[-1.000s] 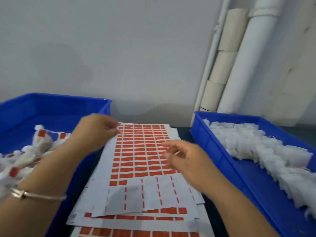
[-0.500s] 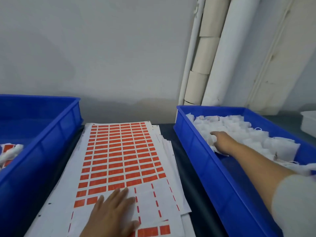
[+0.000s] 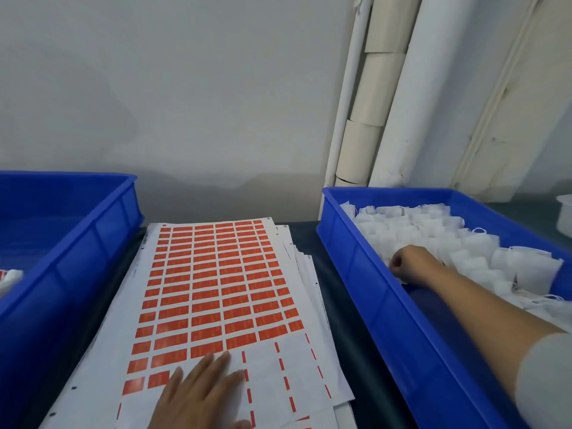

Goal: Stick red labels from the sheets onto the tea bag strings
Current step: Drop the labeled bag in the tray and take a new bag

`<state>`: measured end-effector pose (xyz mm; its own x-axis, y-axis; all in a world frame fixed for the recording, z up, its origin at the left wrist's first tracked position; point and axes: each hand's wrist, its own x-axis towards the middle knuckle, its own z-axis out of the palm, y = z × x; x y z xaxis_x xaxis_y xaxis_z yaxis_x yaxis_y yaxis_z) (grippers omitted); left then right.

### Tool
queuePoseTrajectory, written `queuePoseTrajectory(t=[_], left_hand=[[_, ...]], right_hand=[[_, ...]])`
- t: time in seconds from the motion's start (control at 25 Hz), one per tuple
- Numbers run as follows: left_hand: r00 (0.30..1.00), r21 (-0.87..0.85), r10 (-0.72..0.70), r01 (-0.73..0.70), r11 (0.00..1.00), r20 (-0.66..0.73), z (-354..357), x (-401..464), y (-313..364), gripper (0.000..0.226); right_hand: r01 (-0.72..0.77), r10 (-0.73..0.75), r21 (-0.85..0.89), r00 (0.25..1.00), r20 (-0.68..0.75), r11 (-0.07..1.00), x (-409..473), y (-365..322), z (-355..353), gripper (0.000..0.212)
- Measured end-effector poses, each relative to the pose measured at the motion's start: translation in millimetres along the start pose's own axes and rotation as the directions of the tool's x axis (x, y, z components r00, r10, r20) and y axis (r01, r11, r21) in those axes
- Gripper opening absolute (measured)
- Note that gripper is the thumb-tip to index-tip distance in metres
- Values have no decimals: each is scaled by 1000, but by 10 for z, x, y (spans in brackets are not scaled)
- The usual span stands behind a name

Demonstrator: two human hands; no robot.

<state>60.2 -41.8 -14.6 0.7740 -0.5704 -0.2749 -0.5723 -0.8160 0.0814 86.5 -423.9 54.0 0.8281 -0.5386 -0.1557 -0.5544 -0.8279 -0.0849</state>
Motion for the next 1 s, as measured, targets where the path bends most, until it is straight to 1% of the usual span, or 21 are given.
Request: queuePoseTrajectory(t=[0.04,0.08,0.12,0.16,0.24,0.28,0.32,0.4,0.44,0.48,0.52,0.6,0.64,0.72,0.76,0.8,0.88,0.96,1.0], left_hand=[[995,-13,-26,28,1000,93,-1,-13,14,151],[990,-23,-44,47,999,131,8,-17,16,152],[990,-32,-43,48,998,133,16,-9,7,151],[992,-34,-43,48,998,122,50,-12,-3,150],[995,-56,-60,65,996,84,49,-50,6,148],[996,-60,-68,72,996,65,59,-60,10,147],[996,-58,-68,72,996,57,69,-63,10,145],[997,-40,-64,65,997,41,88,-60,13,142],[998,-39,-63,64,997,27,101,-57,12,139],[998,-47,-59,59,997,16,116,-62,10,133],[999,-57,-54,54,997,2,131,-72,6,121],[998,-60,-58,57,997,-17,129,-116,6,89],[998,-65,-63,62,996,-23,119,-125,15,78],[997,-95,-64,60,994,-36,76,-161,39,68],[996,-146,-71,63,987,-48,32,-192,43,61],[993,-229,-86,65,971,-83,-23,-233,45,51],[968,-406,-132,35,913,-212,-184,-346,93,31],[916,-537,-184,-39,843,-357,-457,-434,227,26],[889,-585,-190,-102,804,-416,-614,-451,303,30]], right_hand=[[-12,12,-6,1000,17,1000,-33,1,31,22],[-16,16,4,1000,21,1000,-54,7,64,24],[-22,22,47,1000,-2,999,-52,15,90,23],[-31,38,123,998,-55,992,-41,39,103,21],[-52,120,330,975,-187,942,-16,96,90,16],[-57,166,439,962,-215,897,-16,120,62,17],[-55,201,551,957,-208,833,-17,138,30,20],[-58,251,743,956,-151,666,-44,131,-56,24],[-63,272,802,954,-126,595,-68,117,-88,25],[-65,286,834,951,-114,549,-94,105,-111,25],[-62,295,851,949,-112,522,-120,87,-130,23],[-34,309,873,941,-136,486,-167,61,-181,16],[-3,313,885,936,-161,465,-197,45,-229,15],[92,297,892,923,-243,443,-306,-28,-387,18],[151,272,884,916,-293,442,-394,-91,-486,19],[218,235,874,909,-344,435,-504,-176,-585,20],[362,135,848,888,-440,388,-780,-389,-756,20],[484,12,821,860,-511,302,-1084,-649,-864,19],[518,-56,818,851,-522,250,-1239,-799,-893,19]])
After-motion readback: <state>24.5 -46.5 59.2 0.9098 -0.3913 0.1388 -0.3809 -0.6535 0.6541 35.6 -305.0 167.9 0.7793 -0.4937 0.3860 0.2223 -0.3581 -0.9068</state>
